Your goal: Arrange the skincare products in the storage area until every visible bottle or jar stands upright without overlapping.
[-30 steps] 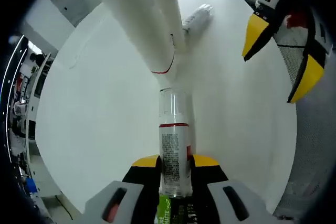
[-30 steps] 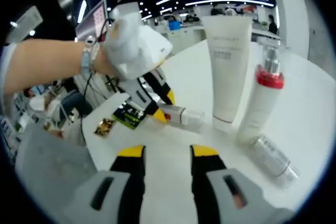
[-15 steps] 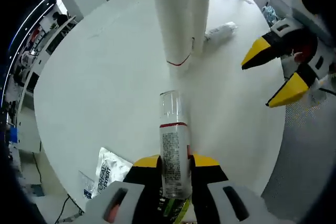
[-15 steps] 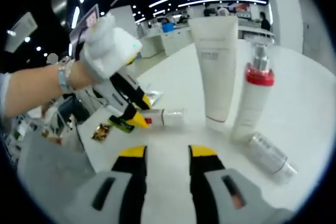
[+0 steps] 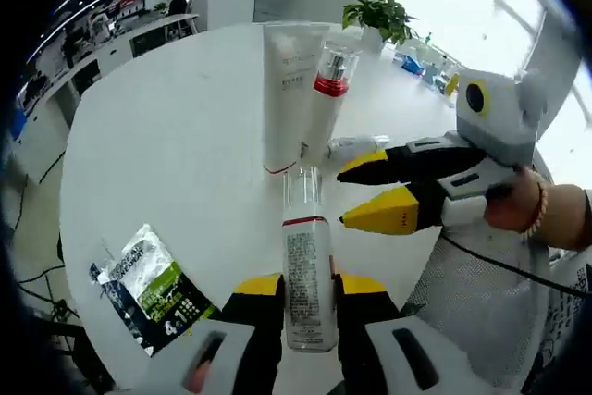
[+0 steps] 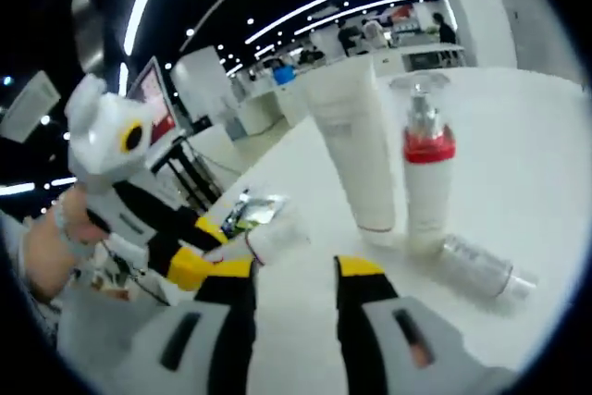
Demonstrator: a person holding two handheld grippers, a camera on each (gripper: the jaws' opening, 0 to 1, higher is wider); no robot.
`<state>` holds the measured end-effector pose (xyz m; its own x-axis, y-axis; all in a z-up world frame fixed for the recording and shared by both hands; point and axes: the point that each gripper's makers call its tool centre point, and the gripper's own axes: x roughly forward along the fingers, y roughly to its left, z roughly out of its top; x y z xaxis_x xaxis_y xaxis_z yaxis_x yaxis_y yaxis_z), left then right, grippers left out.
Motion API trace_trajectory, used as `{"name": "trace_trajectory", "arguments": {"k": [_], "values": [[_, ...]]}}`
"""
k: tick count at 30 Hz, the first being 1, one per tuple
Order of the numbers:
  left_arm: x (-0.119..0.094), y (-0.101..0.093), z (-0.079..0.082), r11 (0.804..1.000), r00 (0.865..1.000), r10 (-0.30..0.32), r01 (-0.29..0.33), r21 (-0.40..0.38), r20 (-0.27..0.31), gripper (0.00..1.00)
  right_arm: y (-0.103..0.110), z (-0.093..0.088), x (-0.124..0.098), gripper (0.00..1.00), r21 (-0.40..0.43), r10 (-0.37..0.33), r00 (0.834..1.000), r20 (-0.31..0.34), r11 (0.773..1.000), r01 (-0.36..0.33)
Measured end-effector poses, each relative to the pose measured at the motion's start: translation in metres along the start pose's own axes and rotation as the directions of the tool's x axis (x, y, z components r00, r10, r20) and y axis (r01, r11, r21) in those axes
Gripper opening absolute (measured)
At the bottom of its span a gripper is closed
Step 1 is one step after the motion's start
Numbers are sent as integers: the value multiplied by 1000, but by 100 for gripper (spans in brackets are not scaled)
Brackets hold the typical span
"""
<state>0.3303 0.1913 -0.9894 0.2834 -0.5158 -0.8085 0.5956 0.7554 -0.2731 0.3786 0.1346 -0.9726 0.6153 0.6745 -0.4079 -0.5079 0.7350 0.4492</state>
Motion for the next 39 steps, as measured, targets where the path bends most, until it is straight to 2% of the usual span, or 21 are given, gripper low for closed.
{"name": "trace_trajectory", "arguments": {"k": [2, 4, 7, 8, 10, 13, 15, 16, 17, 21, 23, 24, 25, 28, 31, 34, 35, 37, 38, 39], "values": [[3, -2, -3, 1000, 1000, -5, 5, -9, 16, 20, 1, 3, -1, 32, 65, 22, 999, 25, 998, -23], [7, 1, -3, 1000, 998, 6, -6, -6, 63, 20, 0, 2, -1, 32, 122, 35, 999, 28, 992, -38], [12, 6, -7, 999, 996, 3, 0, -33, 86, 20, 0, -1, -1, 32, 152, 46, 999, 19, 987, -49], [13, 6, -5, 999, 993, -8, 12, -37, 116, 20, 1, -1, 0, 32, 159, 54, 998, 18, 986, -56], [15, 7, -6, 999, 992, -8, 13, -39, 124, 20, 5, -5, 3, 33, 171, 70, 998, 3, 983, -70], [11, 4, 9, 1000, 977, -2, -1, 14, 212, 20, 10, -17, 6, 34, 184, 88, 995, -49, 980, -77], [9, 0, 18, 998, 967, 0, -17, 67, 256, 20, 14, -18, 6, 34, 189, 111, 993, -50, 977, -99], [9, 3, 17, 996, 966, 27, -47, 72, 258, 20, 16, -14, 7, 34, 209, 120, 992, -25, 971, -113], [11, 0, 18, 995, 963, 20, -45, 87, 267, 20, 17, -9, 7, 33, 223, 124, 992, 4, 967, -122], [12, -17, 22, 985, 956, -25, -26, 168, 291, 20, 19, -6, 5, 32, 256, 143, 989, 29, 955, -146], [12, -21, 24, 977, 952, -21, -46, 210, 305, 20, 20, -4, 6, 29, 288, 150, 988, 48, 945, -158], [12, -19, 26, 969, 948, 2, -81, 232, 319, 20, 17, -4, 5, 28, 299, 138, 989, 50, 943, -146], [13, -21, 25, 970, 948, -1, -76, 229, 319, 20, 15, -4, 5, 27, 310, 131, 990, 53, 940, -141], [13, -22, 27, 972, 943, -16, -63, 227, 331, 20, 12, -2, 2, 25, 407, 139, 988, 62, 901, -152], [15, -25, 27, 975, 940, -33, -45, 220, 339, 20, 8, -3, 2, 24, 442, 134, 989, 53, 885, -144], [19, -27, 25, 972, 944, -35, -44, 230, 329, 20, 6, -7, 2, 24, 461, 127, 992, 28, 878, -125], [20, -28, 23, 971, 945, -34, -46, 237, 324, 20, 6, -8, 2, 23, 447, 116, 993, 13, 888, -109], [22, -27, 23, 971, 946, -36, -42, 234, 321, 21, 6, -5, 2, 22, 358, 94, 995, 14, 929, -93], [23, -27, 23, 973, 946, -38, -38, 228, 321, 21, 8, -1, 2, 22, 264, 77, 997, 18, 961, -79], [24, -27, 23, 977, 946, -44, -26, 211, 321, 21, 10, 1, 2, 22, 199, 65, 998, 17, 978, -67]]}}
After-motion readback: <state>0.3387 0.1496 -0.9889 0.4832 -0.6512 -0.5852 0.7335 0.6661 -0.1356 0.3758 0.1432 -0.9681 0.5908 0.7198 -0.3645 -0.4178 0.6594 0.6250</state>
